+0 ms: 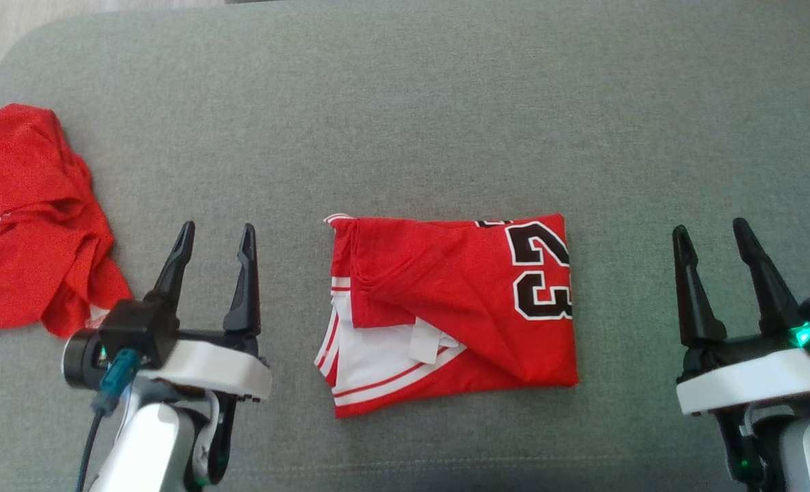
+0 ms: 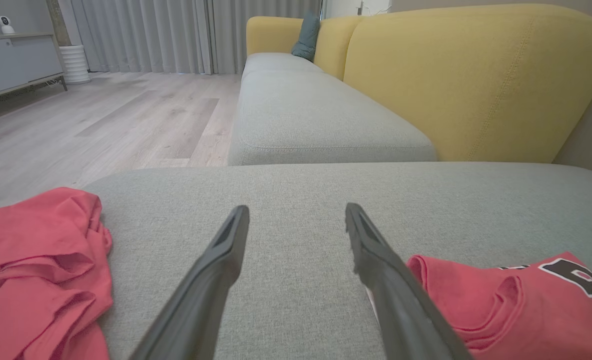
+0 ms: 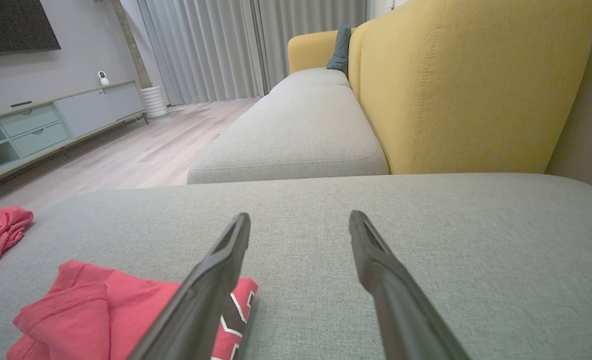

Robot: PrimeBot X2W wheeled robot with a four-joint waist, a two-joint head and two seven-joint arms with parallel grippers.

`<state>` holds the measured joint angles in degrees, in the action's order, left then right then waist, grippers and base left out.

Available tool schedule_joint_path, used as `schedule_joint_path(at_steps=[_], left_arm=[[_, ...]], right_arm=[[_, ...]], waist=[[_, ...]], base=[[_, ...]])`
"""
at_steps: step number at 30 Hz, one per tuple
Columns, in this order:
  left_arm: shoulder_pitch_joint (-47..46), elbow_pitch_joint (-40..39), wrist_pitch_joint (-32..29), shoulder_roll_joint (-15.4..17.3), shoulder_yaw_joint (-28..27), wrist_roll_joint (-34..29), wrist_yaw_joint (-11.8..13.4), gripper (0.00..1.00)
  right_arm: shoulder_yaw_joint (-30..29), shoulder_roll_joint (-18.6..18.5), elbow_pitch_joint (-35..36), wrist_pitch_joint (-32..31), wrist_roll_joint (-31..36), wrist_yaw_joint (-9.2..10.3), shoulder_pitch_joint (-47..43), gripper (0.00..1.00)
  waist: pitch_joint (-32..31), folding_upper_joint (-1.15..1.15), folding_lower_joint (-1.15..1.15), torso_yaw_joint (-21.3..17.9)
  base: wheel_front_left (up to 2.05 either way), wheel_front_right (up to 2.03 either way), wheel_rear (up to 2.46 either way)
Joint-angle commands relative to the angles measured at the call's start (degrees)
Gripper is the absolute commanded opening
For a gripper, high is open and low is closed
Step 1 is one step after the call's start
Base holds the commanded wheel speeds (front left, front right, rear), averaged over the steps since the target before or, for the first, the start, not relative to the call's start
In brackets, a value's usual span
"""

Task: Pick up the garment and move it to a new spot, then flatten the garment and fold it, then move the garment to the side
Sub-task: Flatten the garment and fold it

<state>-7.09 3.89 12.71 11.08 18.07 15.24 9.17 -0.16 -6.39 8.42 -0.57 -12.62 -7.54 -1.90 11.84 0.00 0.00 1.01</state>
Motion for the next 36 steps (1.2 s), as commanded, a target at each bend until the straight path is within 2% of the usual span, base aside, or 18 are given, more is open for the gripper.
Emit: schedule_joint_path(at_steps=[1,8,9,10,14,22,27,36], left_arm=[[-1.08,-2.06,-0.09,1.56,-1.70,0.05,0.48,1.00],[-0.91,-2.60,-0.42,1.91,-1.42,0.04,0.80,1.00],[-1.02,-2.76,-0.49,2.01,-1.34,0.04,0.83,1.00],[-1.11,-2.85,-0.51,2.06,-1.30,0.04,0.83,1.00],[-1.99,-3.18,-0.61,2.13,-1.12,0.03,0.81,1.00],[-3.96,-2.95,-0.10,1.62,-0.49,0.20,0.42,1.00],[-5.07,-2.64,0.47,1.24,-0.44,0.28,0.43,1.00],[-5.63,-2.06,1.16,0.83,-0.25,0.29,0.56,1.00]], right_arm=[[1.34,-0.65,1.65,0.06,-0.50,0.05,0.59,1.00],[1.45,-0.37,1.29,0.08,-0.95,0.05,0.53,1.00],[1.96,-0.25,0.89,-0.39,-1.68,0.05,0.60,0.46],[2.24,-0.21,0.57,-0.62,-2.05,0.05,0.78,0.00],[5.95,-0.16,-2.47,-1.17,-3.88,0.05,3.00,0.00],[22.55,0.80,-17.90,0.17,-9.01,0.05,11.96,0.00],[26.72,1.45,-26.27,2.24,-11.92,0.05,16.31,0.00],[35.59,-0.03,-28.03,2.28,-17.30,0.05,18.34,0.00]], waist=[[-0.07,0.00,0.00,-0.06],[-0.04,0.00,0.00,-0.28],[0.15,0.00,0.00,-0.25],[0.32,0.00,0.00,-0.22],[1.44,0.00,0.00,0.16],[4.03,0.00,0.00,2.33],[5.27,0.00,0.00,3.82],[5.75,0.00,0.00,4.21]], base=[[0.00,0.00,0.00],[0.00,0.00,0.00],[0.00,0.00,0.00],[0.00,0.00,0.00],[0.00,0.00,0.00],[0.00,0.00,0.00],[0.00,0.00,0.00],[0.00,0.00,0.00]])
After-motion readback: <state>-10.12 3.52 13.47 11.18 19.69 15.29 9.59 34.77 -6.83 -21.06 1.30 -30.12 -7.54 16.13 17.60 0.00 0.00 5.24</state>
